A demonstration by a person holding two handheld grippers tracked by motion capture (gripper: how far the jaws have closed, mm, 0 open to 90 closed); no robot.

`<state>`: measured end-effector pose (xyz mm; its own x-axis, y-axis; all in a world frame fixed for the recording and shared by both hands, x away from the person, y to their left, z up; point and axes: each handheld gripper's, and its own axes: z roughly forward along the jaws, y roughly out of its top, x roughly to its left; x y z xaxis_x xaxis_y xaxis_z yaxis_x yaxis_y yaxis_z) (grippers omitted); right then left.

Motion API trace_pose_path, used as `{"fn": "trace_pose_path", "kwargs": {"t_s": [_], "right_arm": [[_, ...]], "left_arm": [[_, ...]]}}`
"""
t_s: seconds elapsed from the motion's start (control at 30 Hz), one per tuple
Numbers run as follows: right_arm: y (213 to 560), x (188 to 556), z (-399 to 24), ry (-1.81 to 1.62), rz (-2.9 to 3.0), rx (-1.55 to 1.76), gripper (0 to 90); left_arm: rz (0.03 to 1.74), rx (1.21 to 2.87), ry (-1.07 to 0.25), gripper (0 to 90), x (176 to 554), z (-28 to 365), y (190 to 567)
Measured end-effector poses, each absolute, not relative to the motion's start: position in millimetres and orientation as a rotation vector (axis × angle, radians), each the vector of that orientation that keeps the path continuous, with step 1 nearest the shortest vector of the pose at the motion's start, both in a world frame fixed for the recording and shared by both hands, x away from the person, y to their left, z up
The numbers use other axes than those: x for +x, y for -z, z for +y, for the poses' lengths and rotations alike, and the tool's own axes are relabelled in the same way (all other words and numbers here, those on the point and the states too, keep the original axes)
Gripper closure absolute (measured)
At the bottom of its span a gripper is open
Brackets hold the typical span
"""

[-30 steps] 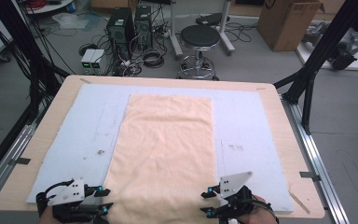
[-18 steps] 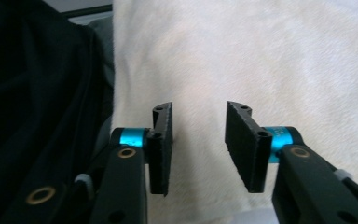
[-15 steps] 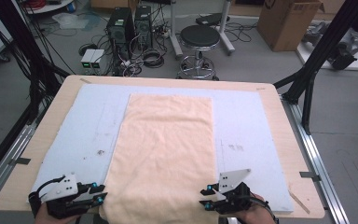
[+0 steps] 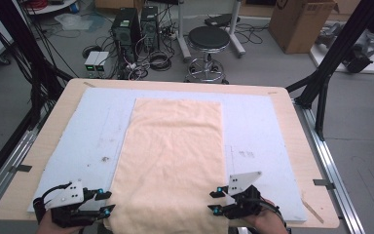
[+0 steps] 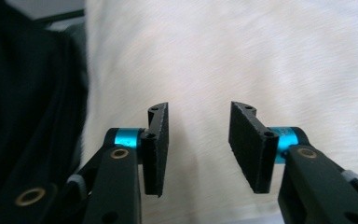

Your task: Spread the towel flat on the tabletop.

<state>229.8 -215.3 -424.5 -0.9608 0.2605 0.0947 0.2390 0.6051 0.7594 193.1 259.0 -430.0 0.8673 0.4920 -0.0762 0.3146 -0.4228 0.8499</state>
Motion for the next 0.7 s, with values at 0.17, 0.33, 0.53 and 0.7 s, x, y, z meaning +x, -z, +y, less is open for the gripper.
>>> {"fn": "trace_pose_path", "kwargs": {"t_s": [0.17,0.33,0.53,0.7], "right_arm": [[423.9,243.9,-217.7,-1.322,2.719,0.541,53.3],[423.9,258.5,-220.6,-1.347,2.669,0.630,48.5],[423.2,274.0,-226.7,-1.378,2.606,0.709,42.5],[426.0,285.5,-227.2,-1.364,2.594,0.749,37.8]], "left_arm": [[0.610,2.034,-0.239,51.8,204.6,250.3,431.0],[0.668,1.980,-0.269,50.1,220.5,245.8,425.6],[0.719,1.959,-0.307,46.3,236.6,239.3,424.7],[0.753,1.943,-0.333,44.8,246.5,238.7,422.5]]}}
